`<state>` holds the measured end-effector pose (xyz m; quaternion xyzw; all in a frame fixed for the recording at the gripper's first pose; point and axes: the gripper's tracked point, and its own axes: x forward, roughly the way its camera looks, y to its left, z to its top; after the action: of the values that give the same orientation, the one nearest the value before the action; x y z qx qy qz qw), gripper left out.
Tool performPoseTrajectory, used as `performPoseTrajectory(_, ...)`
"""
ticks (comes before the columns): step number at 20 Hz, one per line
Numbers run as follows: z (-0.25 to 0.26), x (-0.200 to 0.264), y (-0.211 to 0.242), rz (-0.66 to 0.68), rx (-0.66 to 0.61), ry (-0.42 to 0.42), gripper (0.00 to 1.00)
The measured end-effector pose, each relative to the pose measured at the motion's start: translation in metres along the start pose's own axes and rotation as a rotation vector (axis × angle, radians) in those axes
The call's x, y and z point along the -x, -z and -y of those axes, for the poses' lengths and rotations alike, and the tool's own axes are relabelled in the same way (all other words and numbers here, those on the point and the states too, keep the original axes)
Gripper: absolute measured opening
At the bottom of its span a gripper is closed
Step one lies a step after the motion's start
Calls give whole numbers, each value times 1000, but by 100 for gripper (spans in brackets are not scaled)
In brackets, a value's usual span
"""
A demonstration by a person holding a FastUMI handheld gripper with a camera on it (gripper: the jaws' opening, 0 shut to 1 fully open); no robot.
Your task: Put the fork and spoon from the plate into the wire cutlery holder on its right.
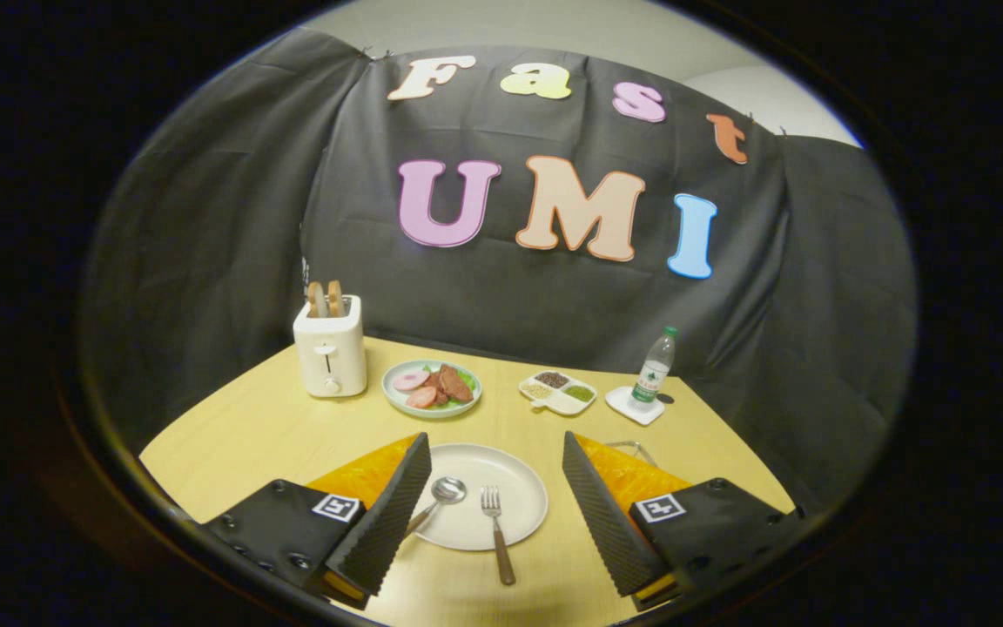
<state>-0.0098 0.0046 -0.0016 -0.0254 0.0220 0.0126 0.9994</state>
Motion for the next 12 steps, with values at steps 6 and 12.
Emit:
performPoseTrajectory(6,-9,0,11,-96,-14,-19,98)
performPoseTrajectory(12,-2,-3,28,-272,-47,15,98)
